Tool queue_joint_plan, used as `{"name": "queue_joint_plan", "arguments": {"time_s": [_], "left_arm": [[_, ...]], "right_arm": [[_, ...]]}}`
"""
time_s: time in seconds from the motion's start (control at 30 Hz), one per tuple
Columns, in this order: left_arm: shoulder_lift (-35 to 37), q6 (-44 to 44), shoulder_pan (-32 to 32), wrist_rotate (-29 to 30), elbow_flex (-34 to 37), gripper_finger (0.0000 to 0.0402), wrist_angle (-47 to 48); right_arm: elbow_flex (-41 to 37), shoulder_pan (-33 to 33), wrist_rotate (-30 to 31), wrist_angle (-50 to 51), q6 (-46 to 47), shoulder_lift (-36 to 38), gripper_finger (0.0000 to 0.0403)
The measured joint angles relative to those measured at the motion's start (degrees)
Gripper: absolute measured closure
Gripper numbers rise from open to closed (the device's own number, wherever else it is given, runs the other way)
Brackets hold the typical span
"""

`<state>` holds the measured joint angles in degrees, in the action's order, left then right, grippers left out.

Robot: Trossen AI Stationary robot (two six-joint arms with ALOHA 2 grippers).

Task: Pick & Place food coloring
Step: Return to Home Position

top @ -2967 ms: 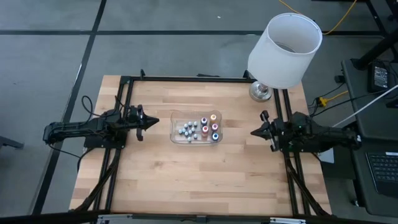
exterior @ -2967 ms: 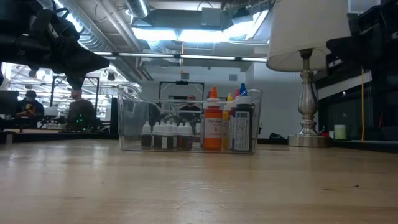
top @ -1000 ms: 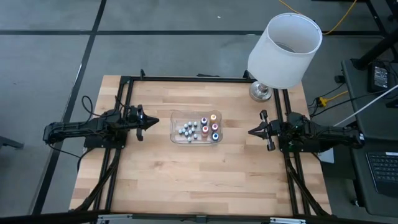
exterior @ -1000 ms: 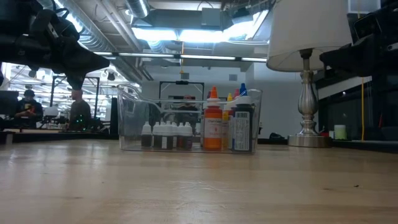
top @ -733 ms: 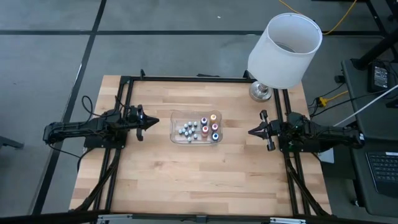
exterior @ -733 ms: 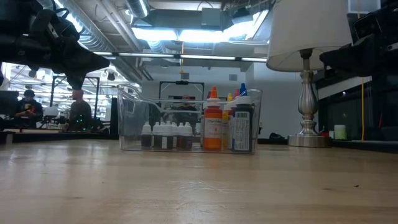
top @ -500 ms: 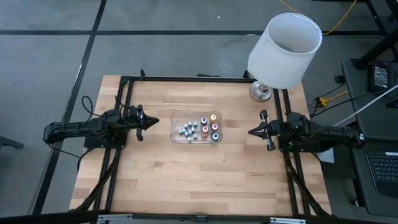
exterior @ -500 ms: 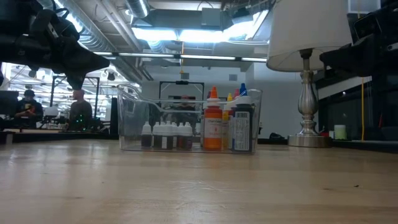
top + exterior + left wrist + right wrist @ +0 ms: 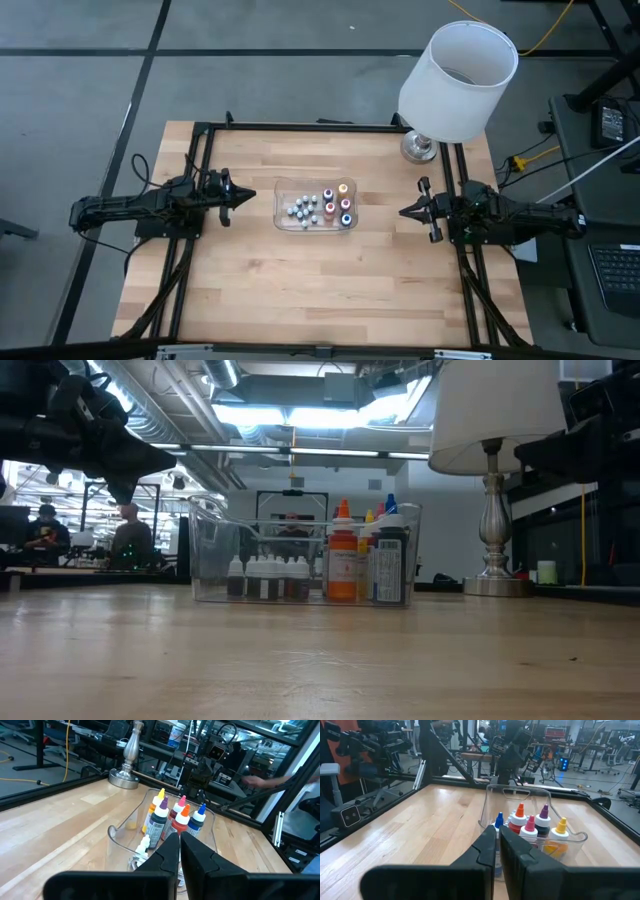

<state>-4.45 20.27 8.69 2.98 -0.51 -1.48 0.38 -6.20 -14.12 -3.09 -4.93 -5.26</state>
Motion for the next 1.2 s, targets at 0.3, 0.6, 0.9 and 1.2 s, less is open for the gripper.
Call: {"name": "queue_joint_plan", "arguments": {"time_s": [0.3, 0.6, 0.9, 1.2], "left_arm": [[0.00, 0.00, 0.00, -0.02, 0.00, 0.0389, 0.00], [0.00, 0.00, -0.02, -0.02, 0.00, 0.0393, 0.00], [0.01, 0.00, 0.00, -0.01, 0.00, 0.0391, 0.00], [0.01, 0.00, 0.00, -0.01, 0.00, 0.0390, 0.00]], "right_arm": [[0.00, 1.60, -0.10, -0.02, -0.04, 0.02, 0.0377], [0.00, 1.58, -0.10, -0.02, -0.07, 0.02, 0.0377], [0.00, 1.58, -0.08, -0.02, -0.07, 0.02, 0.0377], [0.02, 1.56, -0.03, -0.02, -0.07, 0.02, 0.0377]]}}
